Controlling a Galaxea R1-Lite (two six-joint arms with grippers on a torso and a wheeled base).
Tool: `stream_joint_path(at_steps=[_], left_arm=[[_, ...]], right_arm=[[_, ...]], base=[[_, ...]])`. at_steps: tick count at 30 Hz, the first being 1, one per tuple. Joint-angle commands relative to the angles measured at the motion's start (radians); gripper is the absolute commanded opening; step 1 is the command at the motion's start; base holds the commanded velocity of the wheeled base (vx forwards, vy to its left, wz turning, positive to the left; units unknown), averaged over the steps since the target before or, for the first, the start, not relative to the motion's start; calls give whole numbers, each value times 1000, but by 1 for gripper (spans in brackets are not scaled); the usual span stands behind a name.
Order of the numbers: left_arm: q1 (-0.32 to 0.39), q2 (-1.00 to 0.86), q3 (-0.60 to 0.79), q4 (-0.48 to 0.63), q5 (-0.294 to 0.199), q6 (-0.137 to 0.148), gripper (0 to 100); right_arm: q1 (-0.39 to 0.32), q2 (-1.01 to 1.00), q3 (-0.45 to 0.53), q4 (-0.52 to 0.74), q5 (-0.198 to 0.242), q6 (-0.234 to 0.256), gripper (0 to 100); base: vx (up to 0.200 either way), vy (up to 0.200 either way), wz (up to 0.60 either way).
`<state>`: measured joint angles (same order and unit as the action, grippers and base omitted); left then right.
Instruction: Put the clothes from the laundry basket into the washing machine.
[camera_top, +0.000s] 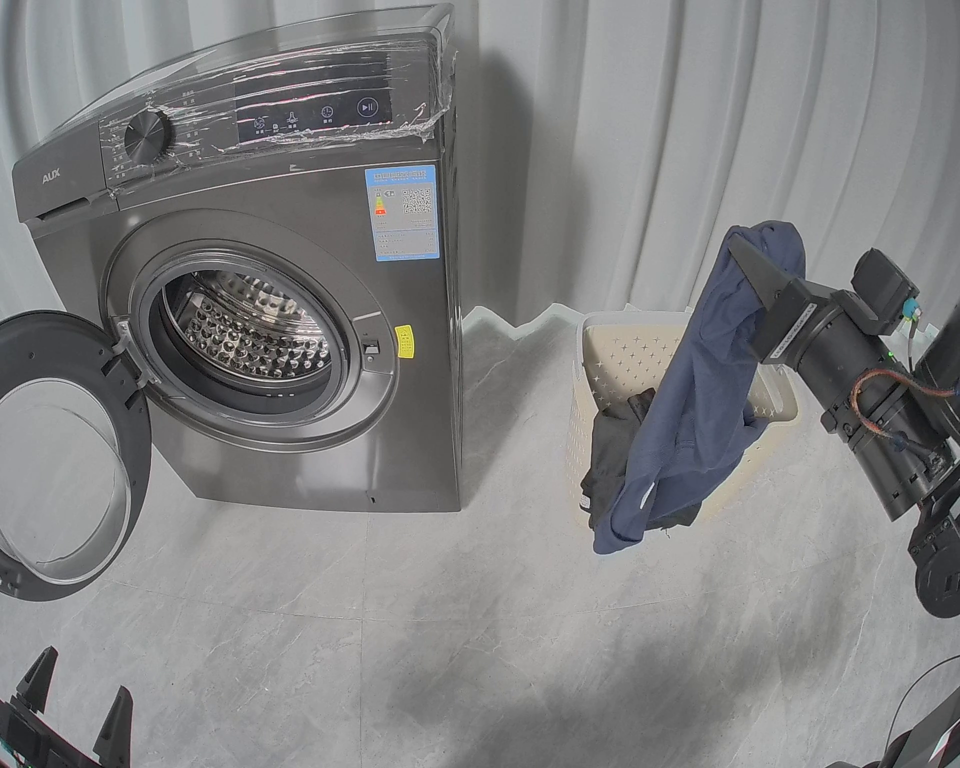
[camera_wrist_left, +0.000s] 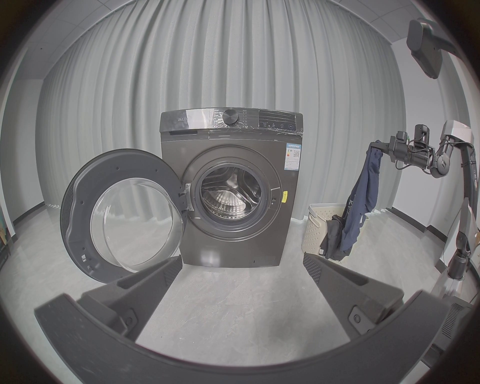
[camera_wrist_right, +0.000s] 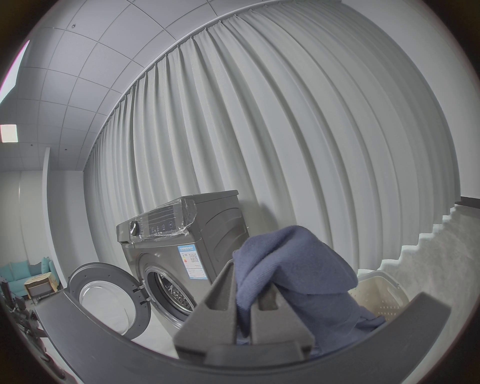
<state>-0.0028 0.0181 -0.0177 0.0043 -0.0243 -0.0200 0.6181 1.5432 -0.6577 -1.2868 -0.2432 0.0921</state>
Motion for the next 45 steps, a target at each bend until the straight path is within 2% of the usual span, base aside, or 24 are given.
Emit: stream_joint_path(at_steps=[1, 11, 22, 28, 40, 45], left_arm=[[0, -17, 15, 0, 0, 0, 100], [0, -17, 15, 0, 0, 0, 100], [0, -17, 15, 0, 0, -1, 100], [0, -17, 15, 0, 0, -1, 100], [0, -17, 16, 0, 0, -1, 100], [0, -17, 15, 0, 0, -1, 100]], right_arm=[[5, 3, 0, 0, -1, 0, 0], [23, 2, 6, -2, 1, 0, 0], [89, 0, 29, -31, 38, -2, 0], [100, -2, 15, -63, 67, -6, 0], [89, 0, 13, -57, 61, -3, 0], [86, 3, 15, -55, 56, -3, 0]], base=[[0, 200, 0], [0, 200, 0], [0, 200, 0], [0, 0, 0], [0, 0, 0], [-200, 0, 0]])
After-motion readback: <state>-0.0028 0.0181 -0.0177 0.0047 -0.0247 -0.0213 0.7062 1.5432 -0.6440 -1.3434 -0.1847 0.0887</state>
